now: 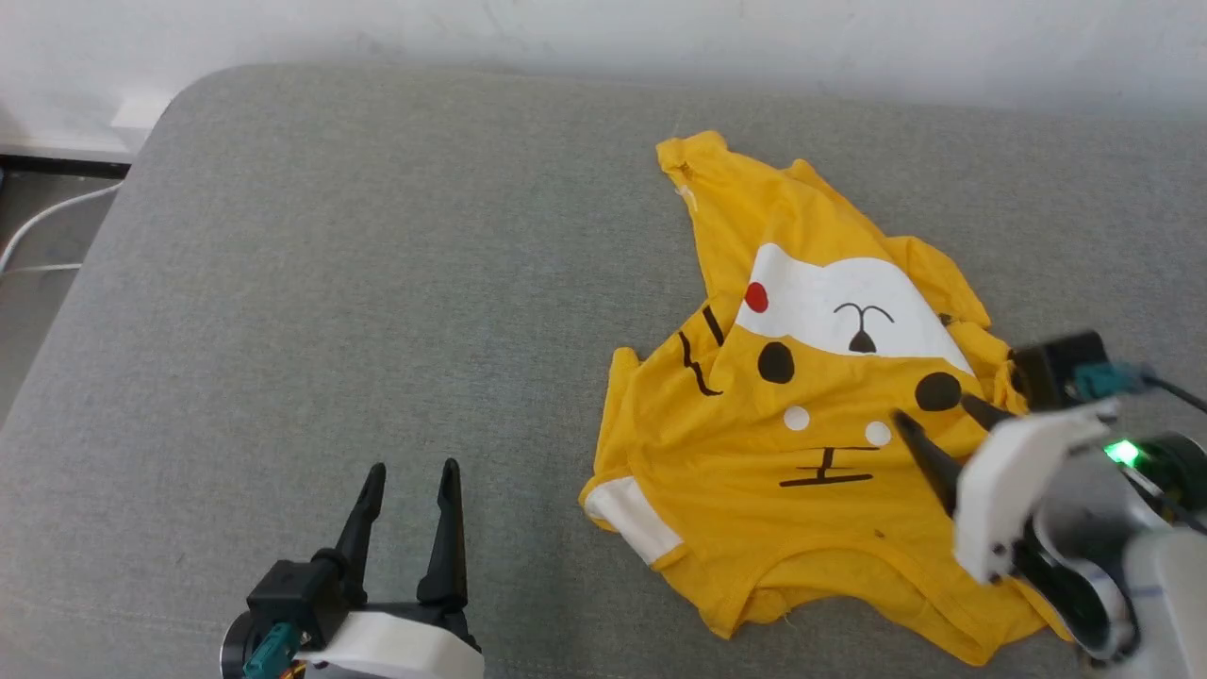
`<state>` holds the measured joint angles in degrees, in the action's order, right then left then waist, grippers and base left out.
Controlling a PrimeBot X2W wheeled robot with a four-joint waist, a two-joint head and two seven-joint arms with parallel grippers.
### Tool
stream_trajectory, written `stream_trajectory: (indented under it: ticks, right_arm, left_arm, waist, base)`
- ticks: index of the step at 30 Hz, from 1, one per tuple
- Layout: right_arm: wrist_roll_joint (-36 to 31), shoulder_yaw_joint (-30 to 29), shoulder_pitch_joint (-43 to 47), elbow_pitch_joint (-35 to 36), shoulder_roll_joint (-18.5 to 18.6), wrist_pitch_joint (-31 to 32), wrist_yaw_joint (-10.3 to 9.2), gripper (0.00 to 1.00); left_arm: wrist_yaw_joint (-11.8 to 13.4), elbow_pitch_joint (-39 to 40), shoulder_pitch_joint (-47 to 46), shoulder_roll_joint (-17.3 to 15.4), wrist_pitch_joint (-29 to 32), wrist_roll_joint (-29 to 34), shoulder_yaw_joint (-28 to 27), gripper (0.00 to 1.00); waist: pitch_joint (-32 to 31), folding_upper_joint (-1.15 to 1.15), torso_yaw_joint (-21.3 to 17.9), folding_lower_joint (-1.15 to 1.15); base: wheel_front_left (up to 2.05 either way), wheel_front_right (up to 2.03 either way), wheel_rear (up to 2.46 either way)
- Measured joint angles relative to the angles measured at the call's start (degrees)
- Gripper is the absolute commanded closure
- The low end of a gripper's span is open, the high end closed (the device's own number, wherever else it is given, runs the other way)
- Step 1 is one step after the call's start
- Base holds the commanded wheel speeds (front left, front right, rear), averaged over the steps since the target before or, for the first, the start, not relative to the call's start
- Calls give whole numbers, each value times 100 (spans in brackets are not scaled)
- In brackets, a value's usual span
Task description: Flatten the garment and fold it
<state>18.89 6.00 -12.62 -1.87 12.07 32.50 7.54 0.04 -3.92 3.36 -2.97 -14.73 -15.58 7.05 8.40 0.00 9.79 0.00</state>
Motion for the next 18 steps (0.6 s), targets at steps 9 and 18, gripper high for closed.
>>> stream_trajectory:
  ticks: [9,18]
  right_arm:
    - [-435,-649,1573,840,169,376,0,0]
    - [-883,-419,1518,212,208,-259,0,0]
  left_arm:
    - [-51,-1,2,0,0,7,-23,0]
    - [-110,-27,-1,-2,0,163,-82,0]
  waist:
    - [89,0,-162,0]
    - [123,0,-141,0]
  base:
    - [0,0,0]
    - [0,0,0]
